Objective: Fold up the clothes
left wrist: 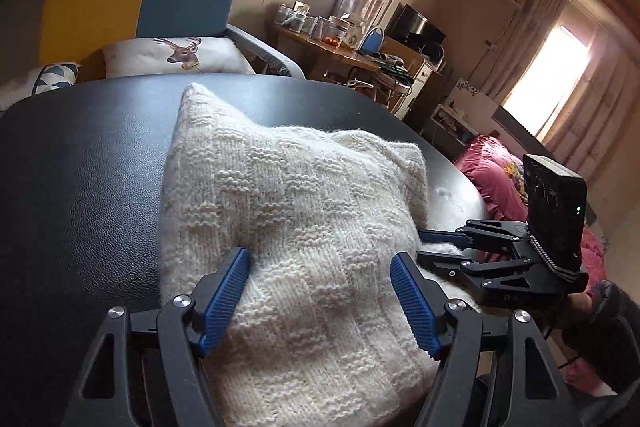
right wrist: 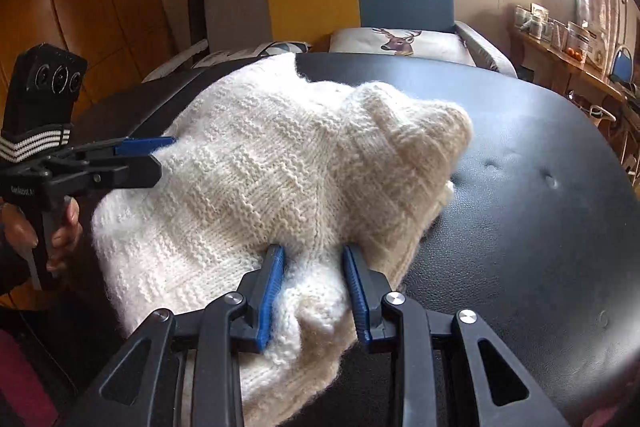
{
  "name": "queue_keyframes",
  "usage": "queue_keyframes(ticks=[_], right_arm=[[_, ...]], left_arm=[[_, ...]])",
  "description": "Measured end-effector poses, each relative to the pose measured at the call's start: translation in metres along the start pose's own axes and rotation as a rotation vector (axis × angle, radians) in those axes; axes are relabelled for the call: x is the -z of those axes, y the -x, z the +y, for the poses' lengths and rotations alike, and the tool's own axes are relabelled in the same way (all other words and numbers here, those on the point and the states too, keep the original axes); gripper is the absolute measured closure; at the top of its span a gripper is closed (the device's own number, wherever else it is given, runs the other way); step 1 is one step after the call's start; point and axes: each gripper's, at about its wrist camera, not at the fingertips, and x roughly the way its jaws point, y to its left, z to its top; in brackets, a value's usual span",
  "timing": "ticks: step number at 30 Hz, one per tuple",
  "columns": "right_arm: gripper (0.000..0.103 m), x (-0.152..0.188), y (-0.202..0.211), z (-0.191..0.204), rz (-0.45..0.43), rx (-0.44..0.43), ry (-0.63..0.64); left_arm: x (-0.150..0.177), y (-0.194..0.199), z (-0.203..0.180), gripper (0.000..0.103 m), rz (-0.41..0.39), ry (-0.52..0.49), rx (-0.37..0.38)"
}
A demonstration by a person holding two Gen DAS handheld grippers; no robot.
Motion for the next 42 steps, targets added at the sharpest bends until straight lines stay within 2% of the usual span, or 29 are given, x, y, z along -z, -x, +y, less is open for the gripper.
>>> queue_keyframes(ticks=[4,8,11,13,16,17,19,20,22,25,27,32,34,35,36,38,40,42], right_arm=[[0.073,-0.007,0.002,-0.001,0.003,-0.028,-0.04],[0.072,-0.025,0.01,-0.002,0.043,-0.054,-0.102],[0.072,-0.046,0.015,0.002,0.03,-0.003,-0.088],[0.071,-0.062,0.016,0.006,0.012,0.075,-0.046],[0.071,-0.081,0.006,0.001,-0.013,0.122,-0.054],[0.071,-0.084,-0.003,-0.001,0.005,0.128,-0.064],[0.071,-0.077,-0.034,-0.006,0.101,0.153,-0.06],[0.072,-0.07,-0.046,-0.009,0.123,0.161,-0.052],[0.073,-0.063,-0.045,-0.015,0.068,0.144,-0.058],[0.073,-0.061,-0.044,-0.022,0.065,0.121,-0.083],[0.073,-0.06,-0.044,-0.022,0.057,0.121,-0.075],[0.071,-0.065,-0.023,-0.017,0.027,0.122,-0.113],[0.071,-0.062,-0.007,-0.006,-0.018,0.08,-0.107],[0.071,-0.059,-0.002,-0.001,-0.026,0.057,-0.103],[0.071,-0.053,-0.006,0.004,0.004,0.042,-0.097],[0.07,-0.04,-0.021,0.009,0.053,0.061,-0.084],[0.07,-0.034,-0.016,0.004,-0.001,0.031,-0.126],[0.07,-0.032,-0.007,-0.014,-0.01,-0.055,-0.248]], left_arm=[[-0.004,0.002,-0.009,0.028,-0.007,-0.012,-0.042],[-0.03,0.018,-0.009,0.026,-0.058,-0.032,-0.07],[-0.055,0.022,-0.004,0.021,-0.097,-0.058,-0.113],[-0.067,0.009,0.001,0.02,-0.075,-0.064,-0.14],[-0.08,-0.011,0.011,0.02,-0.035,-0.056,-0.174],[-0.077,-0.021,0.015,0.02,-0.002,-0.037,-0.172],[-0.067,-0.042,0.022,0.02,0.079,0.003,-0.171],[-0.057,-0.048,0.024,0.02,0.077,0.022,-0.177],[-0.043,-0.051,0.029,0.018,0.049,0.066,-0.168],[-0.042,-0.048,0.03,0.017,0.047,0.097,-0.152],[-0.043,-0.047,0.024,0.017,0.05,0.072,-0.17],[-0.049,-0.02,0.026,0.017,0.032,0.101,-0.163],[-0.044,-0.007,0.033,0.017,0.019,0.136,-0.164],[-0.04,-0.005,0.036,0.017,0.027,0.149,-0.163],[-0.033,-0.007,0.037,0.017,0.057,0.151,-0.167],[-0.017,-0.016,0.04,0.016,0.107,0.161,-0.161],[-0.008,-0.016,0.047,0.017,0.099,0.235,-0.102],[-0.008,-0.009,0.054,0.017,0.087,0.291,-0.058]])
